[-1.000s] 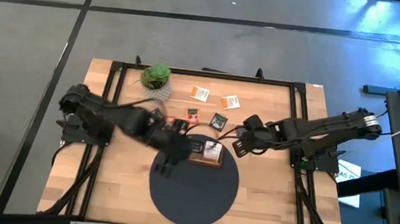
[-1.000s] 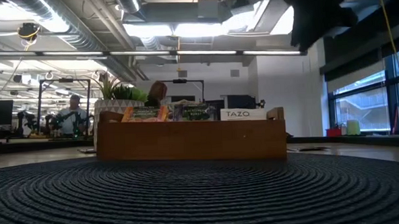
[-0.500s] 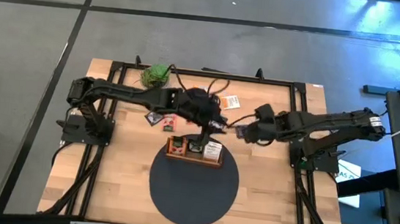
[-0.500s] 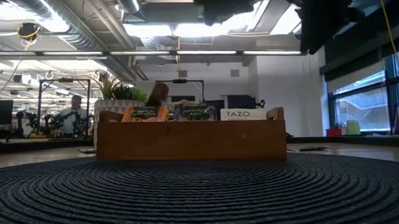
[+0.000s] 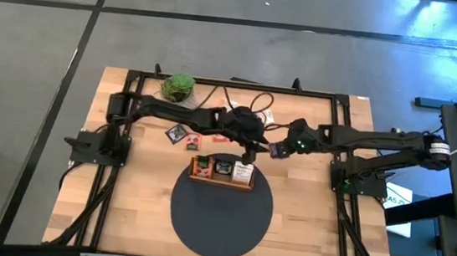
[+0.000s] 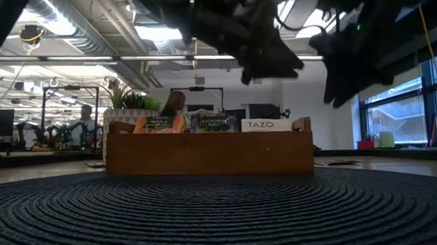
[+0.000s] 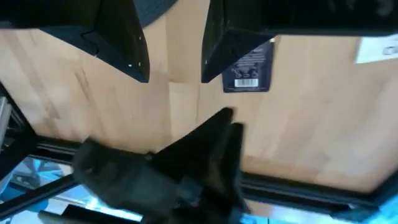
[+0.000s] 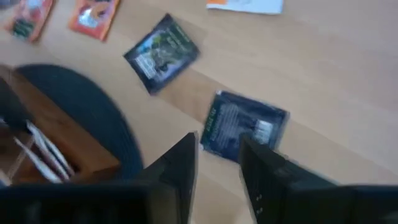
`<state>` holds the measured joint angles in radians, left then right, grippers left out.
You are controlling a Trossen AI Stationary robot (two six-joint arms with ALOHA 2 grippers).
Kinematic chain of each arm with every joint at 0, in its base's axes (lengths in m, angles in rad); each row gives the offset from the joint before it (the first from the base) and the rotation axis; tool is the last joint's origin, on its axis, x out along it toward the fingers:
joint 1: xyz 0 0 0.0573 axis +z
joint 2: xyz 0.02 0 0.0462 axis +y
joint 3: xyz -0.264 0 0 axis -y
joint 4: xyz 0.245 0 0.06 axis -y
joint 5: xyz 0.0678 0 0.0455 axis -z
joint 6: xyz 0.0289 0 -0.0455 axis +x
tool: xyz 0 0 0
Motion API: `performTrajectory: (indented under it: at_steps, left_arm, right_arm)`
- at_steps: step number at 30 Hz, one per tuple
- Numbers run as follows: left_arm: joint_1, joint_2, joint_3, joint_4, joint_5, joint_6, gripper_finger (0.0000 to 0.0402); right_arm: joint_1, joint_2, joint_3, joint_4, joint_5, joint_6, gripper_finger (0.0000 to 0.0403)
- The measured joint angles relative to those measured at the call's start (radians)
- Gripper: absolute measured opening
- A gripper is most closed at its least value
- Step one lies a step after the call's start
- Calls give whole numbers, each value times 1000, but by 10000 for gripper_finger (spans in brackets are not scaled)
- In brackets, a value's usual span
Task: Pick & Place Tea
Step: Put the right violet tea bag into the middle slot of the wooden organizer
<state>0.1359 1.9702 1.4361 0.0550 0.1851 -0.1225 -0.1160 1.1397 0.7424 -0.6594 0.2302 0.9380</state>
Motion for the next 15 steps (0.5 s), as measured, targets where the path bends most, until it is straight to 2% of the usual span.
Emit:
performTrajectory:
  at_steps: [4, 8, 15]
  left_arm:
    - [10, 75, 31, 8, 0, -13, 141]
    - [26, 136, 37, 44, -41, -47, 141]
    - [58, 212, 40, 96, -36, -77, 141]
  right_arm:
    - [-22, 2, -93, 112, -10, 15, 120]
    - [-45, 3, -152, 134, -15, 95, 120]
    - [-58, 3, -247, 242, -42, 184, 120]
